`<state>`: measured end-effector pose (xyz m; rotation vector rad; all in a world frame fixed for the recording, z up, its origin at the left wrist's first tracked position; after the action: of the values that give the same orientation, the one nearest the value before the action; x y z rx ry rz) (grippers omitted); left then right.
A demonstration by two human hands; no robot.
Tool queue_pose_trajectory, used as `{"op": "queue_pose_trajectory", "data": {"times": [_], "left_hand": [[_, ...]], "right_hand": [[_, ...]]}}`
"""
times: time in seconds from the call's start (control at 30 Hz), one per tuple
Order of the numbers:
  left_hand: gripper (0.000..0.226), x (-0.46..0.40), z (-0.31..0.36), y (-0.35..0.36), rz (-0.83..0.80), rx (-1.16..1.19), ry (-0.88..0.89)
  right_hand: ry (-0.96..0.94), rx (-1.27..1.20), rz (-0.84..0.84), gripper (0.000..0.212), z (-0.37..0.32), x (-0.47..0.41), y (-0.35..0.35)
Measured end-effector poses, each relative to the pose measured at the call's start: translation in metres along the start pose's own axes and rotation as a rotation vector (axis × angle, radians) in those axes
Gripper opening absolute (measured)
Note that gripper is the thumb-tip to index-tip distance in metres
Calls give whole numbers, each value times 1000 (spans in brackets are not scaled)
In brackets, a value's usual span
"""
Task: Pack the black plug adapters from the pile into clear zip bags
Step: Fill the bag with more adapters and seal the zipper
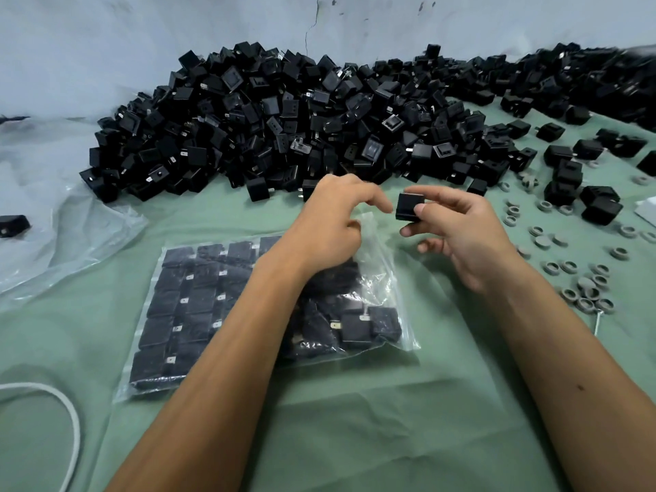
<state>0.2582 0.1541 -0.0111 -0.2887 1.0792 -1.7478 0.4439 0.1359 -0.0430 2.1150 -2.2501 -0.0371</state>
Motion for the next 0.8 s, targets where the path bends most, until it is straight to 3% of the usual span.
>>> {"op": "queue_pose_trajectory", "data": {"times": [0.1, 0.17, 0.3, 0.5, 0.63, 0.8], "left_hand": [[69, 1, 0, 3, -101, -5, -21], [65, 2, 1, 5, -166, -3, -16], [39, 6, 3, 1, -224, 42, -31], [27, 10, 5, -15, -216, 90, -17], [32, 8, 4, -22, -202, 65, 4], [24, 9, 7, -23, -203, 70, -6]], "right_hand": [[-171, 535, 45, 33, -4, 1, -8], [-255, 738, 17, 30, -5, 4, -4], [-301, 690, -30, 11, -9, 8, 1], [-86, 423, -336, 42, -8, 13, -2], [-92, 396, -567, 44, -9, 23, 14], [-60, 383, -626, 36, -5, 28, 25]]}}
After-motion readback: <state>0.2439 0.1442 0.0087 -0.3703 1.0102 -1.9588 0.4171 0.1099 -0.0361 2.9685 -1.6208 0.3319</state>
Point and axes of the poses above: each hand's wrist, its own x-axis away from the middle knuckle, its own y-axis out of the palm, z = x × y, the point moved 5 cm from there along -x, towards the middle knuckle, and after that the axes turned 2 degrees about y, right-handed, at the moved point
